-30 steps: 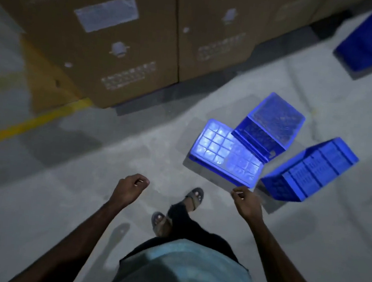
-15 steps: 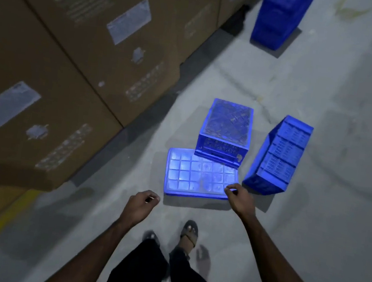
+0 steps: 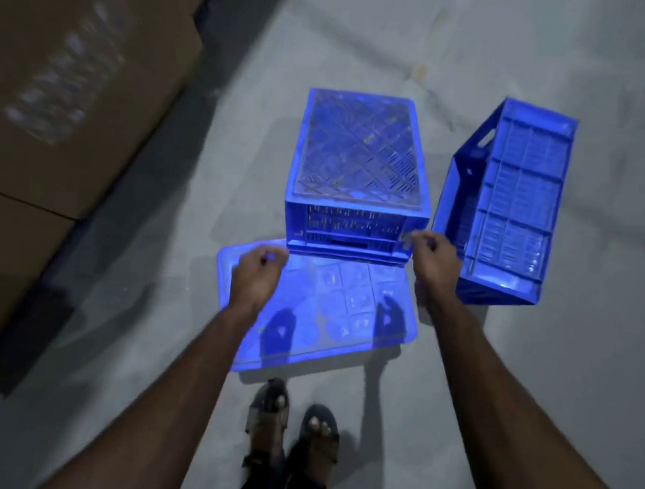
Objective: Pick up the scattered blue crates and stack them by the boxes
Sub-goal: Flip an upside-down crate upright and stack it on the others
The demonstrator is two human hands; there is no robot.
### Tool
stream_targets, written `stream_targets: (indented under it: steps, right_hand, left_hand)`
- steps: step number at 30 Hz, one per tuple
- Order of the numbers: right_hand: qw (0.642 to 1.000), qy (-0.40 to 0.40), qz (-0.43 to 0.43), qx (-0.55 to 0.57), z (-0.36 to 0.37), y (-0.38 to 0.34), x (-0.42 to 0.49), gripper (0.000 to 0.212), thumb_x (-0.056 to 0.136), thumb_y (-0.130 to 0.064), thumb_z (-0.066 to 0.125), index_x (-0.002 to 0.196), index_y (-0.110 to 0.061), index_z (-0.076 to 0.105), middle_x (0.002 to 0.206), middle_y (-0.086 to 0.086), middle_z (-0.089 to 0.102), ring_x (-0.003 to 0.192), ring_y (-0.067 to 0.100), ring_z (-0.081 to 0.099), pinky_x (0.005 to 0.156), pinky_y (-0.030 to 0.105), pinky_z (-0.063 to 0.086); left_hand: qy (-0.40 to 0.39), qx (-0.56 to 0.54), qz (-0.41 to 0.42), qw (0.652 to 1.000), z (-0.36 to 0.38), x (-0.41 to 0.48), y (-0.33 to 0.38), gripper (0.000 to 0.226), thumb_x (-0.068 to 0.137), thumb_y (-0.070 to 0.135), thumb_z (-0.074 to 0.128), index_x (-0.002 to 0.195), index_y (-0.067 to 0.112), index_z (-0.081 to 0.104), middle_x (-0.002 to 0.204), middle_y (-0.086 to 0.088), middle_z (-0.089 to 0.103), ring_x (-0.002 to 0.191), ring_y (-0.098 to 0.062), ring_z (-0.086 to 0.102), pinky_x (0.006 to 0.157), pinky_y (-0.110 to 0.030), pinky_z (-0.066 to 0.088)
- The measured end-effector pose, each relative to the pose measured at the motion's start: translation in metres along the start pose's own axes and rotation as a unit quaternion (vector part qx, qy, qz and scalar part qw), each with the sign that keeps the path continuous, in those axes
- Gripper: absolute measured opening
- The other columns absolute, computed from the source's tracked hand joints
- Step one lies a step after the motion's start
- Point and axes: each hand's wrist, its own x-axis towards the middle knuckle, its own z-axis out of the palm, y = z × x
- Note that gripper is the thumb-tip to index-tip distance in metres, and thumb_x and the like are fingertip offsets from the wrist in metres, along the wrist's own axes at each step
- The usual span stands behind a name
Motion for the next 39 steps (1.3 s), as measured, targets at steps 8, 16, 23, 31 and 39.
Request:
stream_targets:
  steps: [8,16,23,31,39]
  right_hand:
    - [0.995,0.096,0.025,-0.005,0.075,0.013,0.138,0.067,0.096,-0.064,0.047,0.147,-0.021,0.045,0.145,0.009,0.054,0.13,0.027,0.053,0.098,0.032,0.041]
    - [0.985,0.141,0.035,-0.097,0.067,0.028,0.184,0.08,0.078,-0.073,0.061,0.14,-0.022,0.056,0.137,0.007,0.061,0.129,0.03,0.054,0.101,0.044,0.043]
    - [0.978,-0.067,0.112,0.163,0.066,0.039,0.196,0.108,0.046,-0.068,0.088,0.139,-0.024,0.058,0.132,0.005,0.061,0.096,0.044,0.069,0.063,0.066,0.057]
    - [0.976,0.02,0.074,0.203,0.056,0.033,0.111,0.026,0.084,-0.031,0.076,0.104,-0.017,0.065,0.082,0.001,0.063,0.068,0.022,0.059,0.054,0.04,0.052]
    - [0.957,0.021,0.049,0.286,0.043,0.102,-0.029,0.013,0.082,-0.021,0.075,0.082,-0.026,0.063,0.073,0.0,0.056,0.07,0.018,0.054,0.065,0.036,0.044]
  left_hand:
    - [0.051,0.084,0.095,0.991,0.055,0.188,0.02,0.064,0.101,0.062,0.044,0.139,0.012,0.053,0.131,-0.013,0.066,0.126,-0.029,0.057,0.099,-0.03,0.039]
    - [-0.023,-0.108,-0.023,0.994,0.082,0.257,0.003,0.101,0.049,0.083,0.082,0.126,0.018,0.068,0.122,-0.004,0.071,0.109,-0.029,0.068,0.094,-0.045,0.058]
    - [-0.086,-0.219,-0.027,0.972,0.081,0.251,0.007,0.06,0.046,0.044,0.097,0.096,0.016,0.08,0.095,-0.008,0.08,0.09,-0.034,0.076,0.081,-0.056,0.062]
    - [-0.049,-0.256,-0.006,0.965,0.063,0.175,-0.007,0.016,0.078,0.02,0.087,0.088,0.017,0.076,0.082,-0.005,0.077,0.079,-0.026,0.075,0.077,-0.05,0.063]
    - [-0.05,-0.241,0.051,0.968,0.006,0.034,-0.075,0.044,0.082,0.022,0.084,0.123,0.013,0.07,0.11,-0.005,0.075,0.105,-0.028,0.071,0.099,-0.049,0.056]
